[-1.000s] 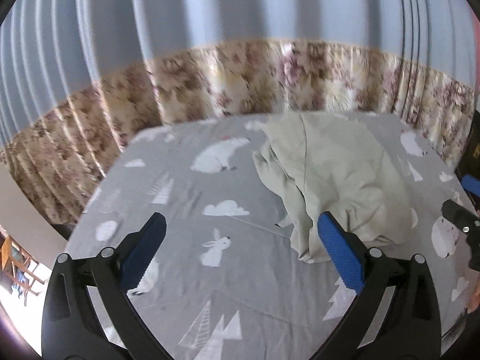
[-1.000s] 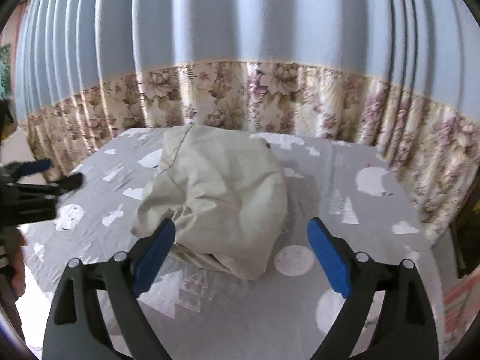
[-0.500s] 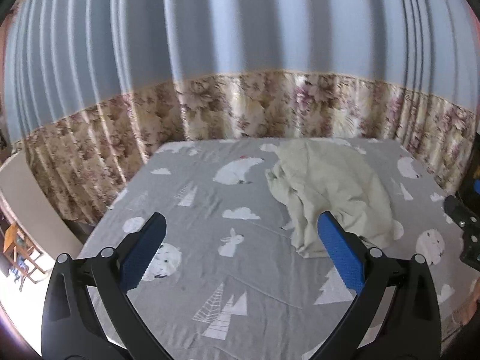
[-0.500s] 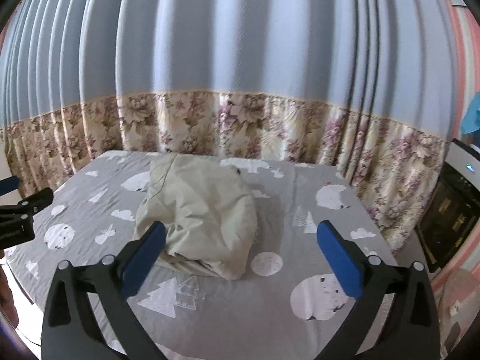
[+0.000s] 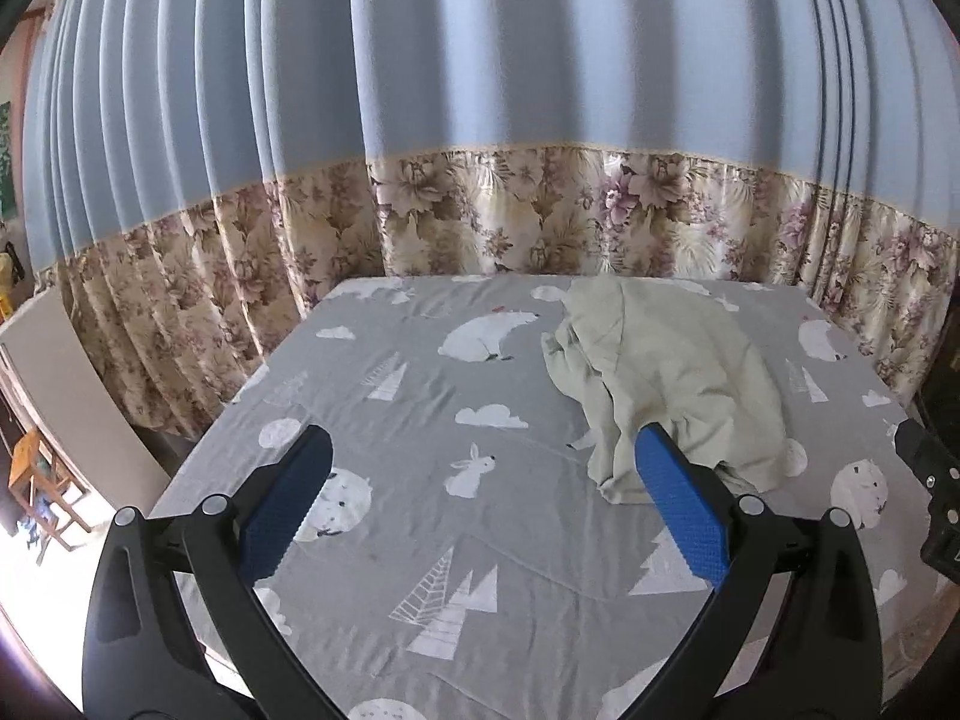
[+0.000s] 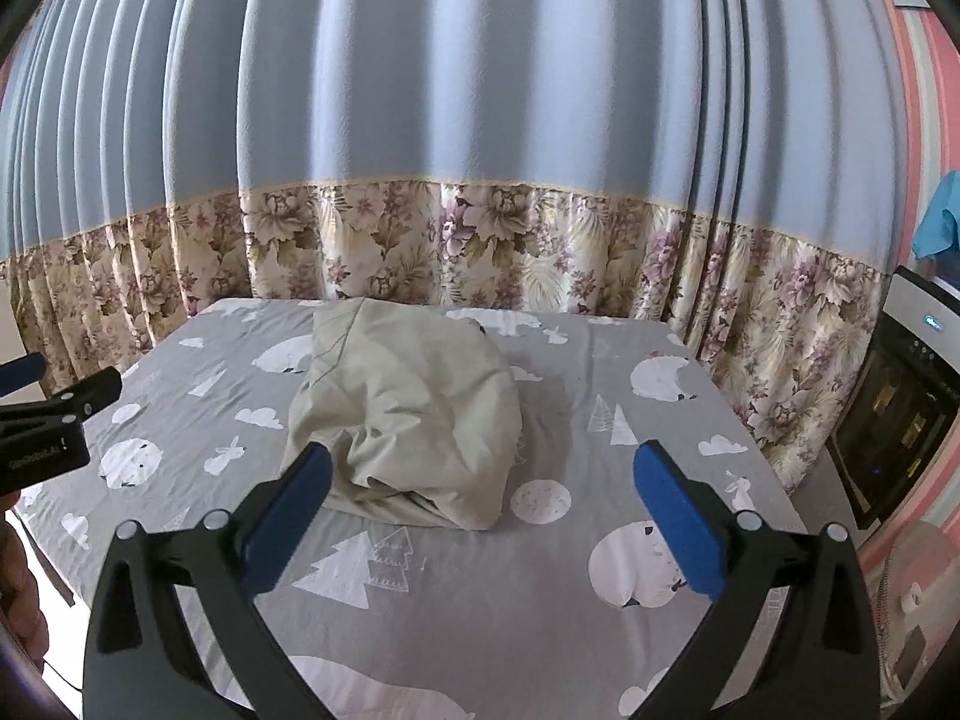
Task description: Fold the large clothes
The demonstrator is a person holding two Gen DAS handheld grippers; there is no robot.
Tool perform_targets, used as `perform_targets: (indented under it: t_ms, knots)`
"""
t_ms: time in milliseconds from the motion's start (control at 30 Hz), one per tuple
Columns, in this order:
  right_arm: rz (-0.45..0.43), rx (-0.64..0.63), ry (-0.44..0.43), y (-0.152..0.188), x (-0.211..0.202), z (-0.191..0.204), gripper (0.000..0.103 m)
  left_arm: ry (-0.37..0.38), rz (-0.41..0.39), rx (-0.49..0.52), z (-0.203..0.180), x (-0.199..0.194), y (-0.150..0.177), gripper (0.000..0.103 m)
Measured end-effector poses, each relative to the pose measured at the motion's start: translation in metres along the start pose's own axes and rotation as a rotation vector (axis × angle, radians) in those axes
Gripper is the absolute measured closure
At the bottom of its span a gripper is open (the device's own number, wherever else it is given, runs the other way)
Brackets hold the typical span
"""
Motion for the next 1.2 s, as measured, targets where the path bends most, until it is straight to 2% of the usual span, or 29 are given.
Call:
perform_targets:
  t_ms: [333,533,833,1000,1200]
  knots:
    - [-0.012,0.082,0.033,0.004,0.003,-0.015,0.002,-0.006,-0.010,0.001,-0.002,-0.002,0.006,0.003]
    - [-0.018,0.071,0.032,0.004,0.003,-0.014,0.002,-0.015,-0.002,0.004,-0.001,0.003,0.005,0.003]
    - [-0.027,0.042,0.026,0.005,0.003,-0.010,0.002,0.029,-0.008,-0.014,0.003,0.005,0.003,0.003]
    - [-0.022,0.049,0.033,0.007,0.004,-0.010,0.002,-0.015,-0.039,0.000,-0.001,0.000,0.001,0.003]
    - [-0.016,0.059,0.041,0.009,0.007,-0.014,0.002,-0.008,-0.024,0.002,-0.004,0.000,0.001,0.003]
Point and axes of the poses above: each gripper's, at about its wrist camera, not at the fingertips, and x roughly the way its jaws point, z to its left, y to its underside, the point moved 2 cm from there along x, roughly the way its jaws point, and after that the axes turned 4 degrees about y, right-handed, at the moved point
